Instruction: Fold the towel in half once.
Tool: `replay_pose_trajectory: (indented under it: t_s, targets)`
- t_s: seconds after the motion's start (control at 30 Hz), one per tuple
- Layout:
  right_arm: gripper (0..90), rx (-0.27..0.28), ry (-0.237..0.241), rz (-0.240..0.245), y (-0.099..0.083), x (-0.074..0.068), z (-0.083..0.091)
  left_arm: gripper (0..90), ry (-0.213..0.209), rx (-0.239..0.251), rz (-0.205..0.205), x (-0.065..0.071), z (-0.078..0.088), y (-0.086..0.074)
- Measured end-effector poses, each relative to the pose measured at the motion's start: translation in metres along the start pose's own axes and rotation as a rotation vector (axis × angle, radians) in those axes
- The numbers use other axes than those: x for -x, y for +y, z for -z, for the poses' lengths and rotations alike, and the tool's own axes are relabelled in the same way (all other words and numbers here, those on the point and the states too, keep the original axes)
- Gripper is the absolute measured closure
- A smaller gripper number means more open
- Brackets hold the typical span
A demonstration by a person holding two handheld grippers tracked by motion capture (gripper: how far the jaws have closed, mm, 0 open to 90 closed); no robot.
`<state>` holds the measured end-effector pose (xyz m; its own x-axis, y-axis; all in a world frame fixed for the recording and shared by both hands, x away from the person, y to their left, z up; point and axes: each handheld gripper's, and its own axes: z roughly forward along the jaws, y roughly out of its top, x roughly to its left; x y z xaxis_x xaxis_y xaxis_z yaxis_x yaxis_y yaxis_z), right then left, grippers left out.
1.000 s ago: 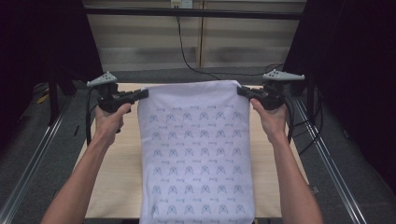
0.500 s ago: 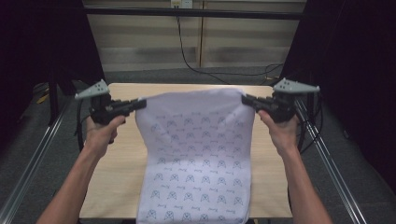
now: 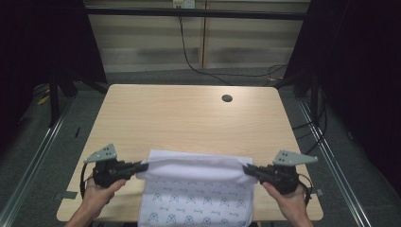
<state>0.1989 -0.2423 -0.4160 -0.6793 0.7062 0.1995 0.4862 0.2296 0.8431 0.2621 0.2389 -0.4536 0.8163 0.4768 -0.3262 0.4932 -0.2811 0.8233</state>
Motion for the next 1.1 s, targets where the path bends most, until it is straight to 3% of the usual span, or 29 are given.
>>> replay_pose_trajectory:
  t_s: [0.1,0.17,0.27,0.37,0.47,0.53,0.7,0.73,0.77,0.9,1.1]
  targets:
    - [88.0,-0.061,0.024,-0.031,-0.026,-0.008,-0.008,86.0,-0.030,-0.074,0.031,0.003,-0.007,-0.024]
    - [88.0,-0.146,0.027,-0.035,-0.047,-0.013,-0.018,86.0,-0.024,-0.115,0.027,0.007,-0.010,-0.034]
    - [88.0,-0.166,0.030,-0.061,-0.057,-0.013,-0.023,85.9,-0.020,-0.175,-0.007,0.013,-0.015,-0.043]
    - [88.0,-0.233,0.030,-0.067,-0.071,-0.012,-0.038,85.8,-0.007,-0.230,-0.001,0.013,-0.022,-0.049]
    - [88.0,-0.253,0.003,-0.051,-0.069,-0.013,-0.043,85.9,-0.005,-0.229,-0.004,0.007,-0.026,-0.048]
    - [88.1,-0.254,0.001,-0.058,-0.067,-0.006,-0.049,86.0,0.021,-0.218,0.014,-0.001,-0.029,-0.044]
    - [88.1,-0.246,-0.043,-0.043,-0.055,0.009,-0.066,86.2,0.092,-0.210,-0.007,-0.024,-0.038,-0.029]
    - [88.1,-0.254,-0.050,-0.029,-0.046,0.018,-0.077,86.2,0.114,-0.201,0.011,-0.038,-0.044,-0.021]
    - [88.1,-0.254,-0.050,-0.029,-0.046,0.018,-0.077,86.3,0.114,-0.201,0.011,-0.038,-0.044,-0.021]
    - [88.1,-0.258,-0.073,-0.037,-0.023,0.044,-0.106,86.4,0.154,-0.208,0.016,-0.068,-0.054,-0.002]
    - [88.1,-0.227,-0.100,-0.071,-0.003,0.072,-0.136,86.4,0.251,-0.189,0.043,-0.111,-0.074,0.025]
